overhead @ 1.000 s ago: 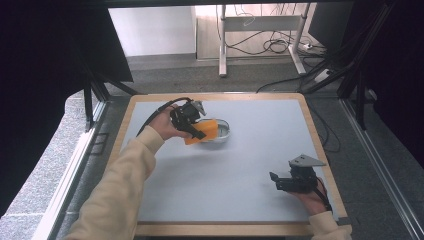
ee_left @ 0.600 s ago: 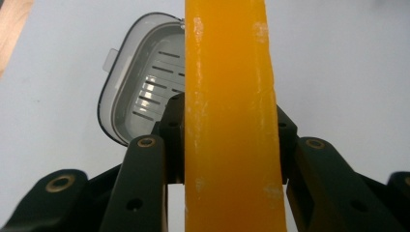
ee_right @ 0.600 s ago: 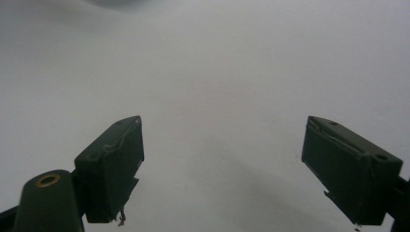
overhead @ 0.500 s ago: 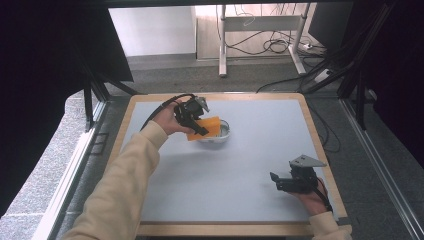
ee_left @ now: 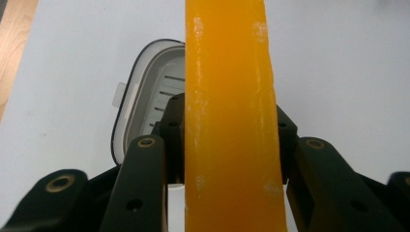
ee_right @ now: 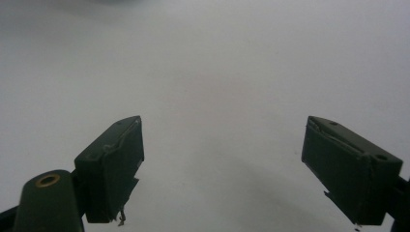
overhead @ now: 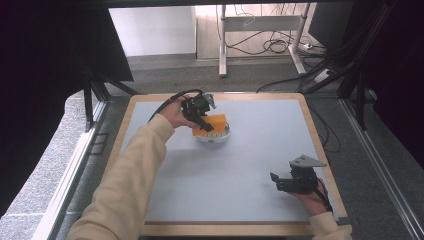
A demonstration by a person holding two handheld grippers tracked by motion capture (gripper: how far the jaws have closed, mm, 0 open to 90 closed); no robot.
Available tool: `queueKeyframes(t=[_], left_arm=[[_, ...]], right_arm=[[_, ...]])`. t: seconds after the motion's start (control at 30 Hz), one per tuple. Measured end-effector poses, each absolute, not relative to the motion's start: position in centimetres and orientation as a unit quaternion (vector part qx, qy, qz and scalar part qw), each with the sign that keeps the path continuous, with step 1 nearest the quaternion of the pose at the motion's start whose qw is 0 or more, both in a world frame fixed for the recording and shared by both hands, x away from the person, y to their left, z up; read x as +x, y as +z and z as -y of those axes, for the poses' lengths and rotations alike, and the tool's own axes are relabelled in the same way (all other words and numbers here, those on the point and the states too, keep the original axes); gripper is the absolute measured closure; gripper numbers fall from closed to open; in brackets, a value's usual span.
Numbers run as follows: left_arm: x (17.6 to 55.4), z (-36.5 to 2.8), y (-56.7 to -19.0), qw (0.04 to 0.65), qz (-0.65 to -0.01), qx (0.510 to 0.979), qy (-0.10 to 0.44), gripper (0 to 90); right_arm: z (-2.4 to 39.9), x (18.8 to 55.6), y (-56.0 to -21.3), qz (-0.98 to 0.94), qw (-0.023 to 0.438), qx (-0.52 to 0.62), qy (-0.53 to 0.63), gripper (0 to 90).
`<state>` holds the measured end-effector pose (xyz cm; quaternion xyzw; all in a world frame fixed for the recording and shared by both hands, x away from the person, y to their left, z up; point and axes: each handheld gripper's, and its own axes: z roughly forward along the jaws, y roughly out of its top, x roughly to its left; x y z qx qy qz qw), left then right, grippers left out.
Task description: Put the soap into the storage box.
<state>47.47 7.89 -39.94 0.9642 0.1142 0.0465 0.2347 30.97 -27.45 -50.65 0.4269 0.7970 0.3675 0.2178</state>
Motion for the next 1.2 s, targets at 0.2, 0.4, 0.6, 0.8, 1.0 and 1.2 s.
queueKeyframes(t=[0.2,0.4,0.6,0.8,1.0,1.2], left_arm=[[48.4,-7.6,-40.5,0.237,-0.114,0.964,0.042,61.9],[48.9,-7.5,-40.6,0.232,-0.113,0.965,0.042,61.9],[49.6,-7.1,-41.3,0.235,-0.106,0.965,0.042,61.9],[50.5,-6.8,-42.5,0.230,-0.106,0.967,0.033,61.9],[50.9,-6.6,-43.6,0.229,-0.105,0.967,0.021,61.8],[51.2,-6.4,-44.1,0.217,-0.099,0.971,0.018,61.9]], right_arm=[[27.6,30.9,-50.6,-0.796,0.218,0.429,0.367,15.4],[27.7,30.9,-50.7,-0.796,0.219,0.432,0.365,15.4],[27.6,30.8,-50.6,-0.796,0.220,0.430,0.365,15.4],[27.7,30.8,-50.6,-0.796,0.220,0.429,0.365,15.4],[27.8,30.9,-50.7,-0.796,0.219,0.430,0.365,15.4],[27.6,30.9,-50.7,-0.798,0.218,0.428,0.365,15.4]])
